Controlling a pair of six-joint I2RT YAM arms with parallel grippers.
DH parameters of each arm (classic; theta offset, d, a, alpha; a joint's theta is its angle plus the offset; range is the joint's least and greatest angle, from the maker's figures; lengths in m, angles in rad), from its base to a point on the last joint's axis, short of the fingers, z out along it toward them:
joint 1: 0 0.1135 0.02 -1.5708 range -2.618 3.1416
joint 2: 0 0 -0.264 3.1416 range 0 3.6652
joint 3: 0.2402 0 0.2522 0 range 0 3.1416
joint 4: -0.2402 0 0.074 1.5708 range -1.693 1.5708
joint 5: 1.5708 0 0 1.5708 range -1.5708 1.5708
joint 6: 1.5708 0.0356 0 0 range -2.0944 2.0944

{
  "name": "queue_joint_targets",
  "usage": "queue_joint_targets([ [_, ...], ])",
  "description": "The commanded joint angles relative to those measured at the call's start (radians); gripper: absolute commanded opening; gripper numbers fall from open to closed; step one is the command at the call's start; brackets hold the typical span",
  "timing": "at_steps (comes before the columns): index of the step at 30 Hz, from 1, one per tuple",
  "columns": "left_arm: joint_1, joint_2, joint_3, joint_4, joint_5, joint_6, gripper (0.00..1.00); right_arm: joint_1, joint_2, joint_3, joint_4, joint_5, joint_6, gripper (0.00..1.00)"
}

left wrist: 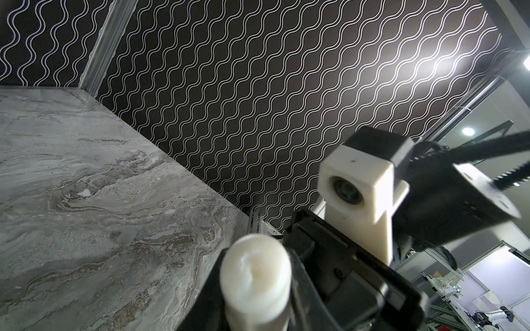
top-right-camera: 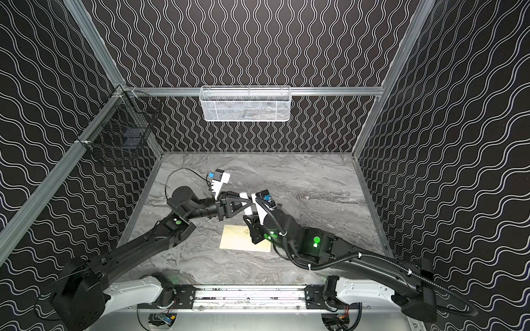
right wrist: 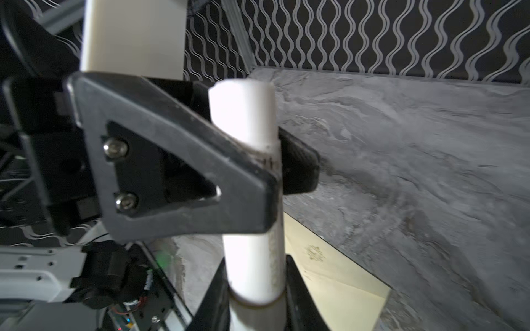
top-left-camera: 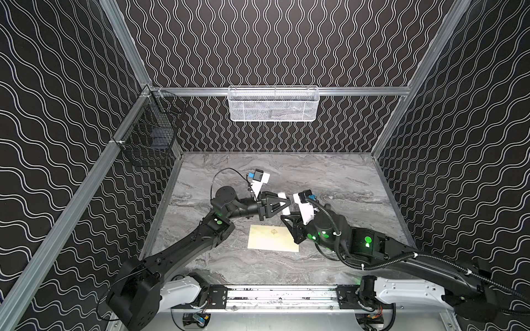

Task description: Place the letter into the envelope and seal it

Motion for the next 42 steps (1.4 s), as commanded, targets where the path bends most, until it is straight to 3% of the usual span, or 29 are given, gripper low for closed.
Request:
queue_joint_targets([
  [1, 0.000, 0.014, -0.009, -0.074, -0.070, 0.073, 0.00, 0.025, 0.008, 0.038, 0.011, 0.169, -0.001, 0.11],
  [5, 0.001, 0.021, -0.009, -0.064, -0.062, 0.063, 0.00, 0.023, -0.052, -0.017, 0.126, 0.081, -0.022, 0.24],
  [8, 0.003, 0.018, -0.002, -0.067, -0.043, 0.063, 0.00, -0.012, -0.142, -0.117, 0.242, -0.099, -0.062, 0.42],
  [10, 0.004, 0.019, 0.008, -0.068, -0.023, 0.059, 0.00, -0.091, -0.195, -0.157, 0.281, -0.287, -0.068, 0.52],
  [14, 0.004, 0.017, 0.035, -0.081, 0.019, 0.058, 0.00, -0.365, -0.266, -0.259, 0.420, -0.806, 0.006, 0.67],
  [18, 0.004, 0.015, 0.037, -0.040, 0.052, 0.028, 0.00, -0.499, -0.258, -0.313, 0.526, -1.063, 0.024, 0.69],
  [21, 0.005, 0.029, 0.038, 0.012, 0.075, -0.009, 0.00, -0.549, -0.236, -0.350, 0.616, -1.161, 0.036, 0.70],
  [27, 0.002, 0.021, 0.035, 0.025, 0.081, -0.021, 0.00, -0.571, -0.160, -0.378, 0.723, -1.237, 0.075, 0.64],
  [34, 0.003, 0.009, 0.028, 0.024, 0.070, -0.017, 0.00, -0.571, -0.073, -0.395, 0.841, -1.325, 0.139, 0.50],
  [42, 0.002, -0.005, 0.022, -0.006, 0.059, 0.004, 0.00, -0.569, -0.055, -0.395, 0.868, -1.328, 0.147, 0.33],
])
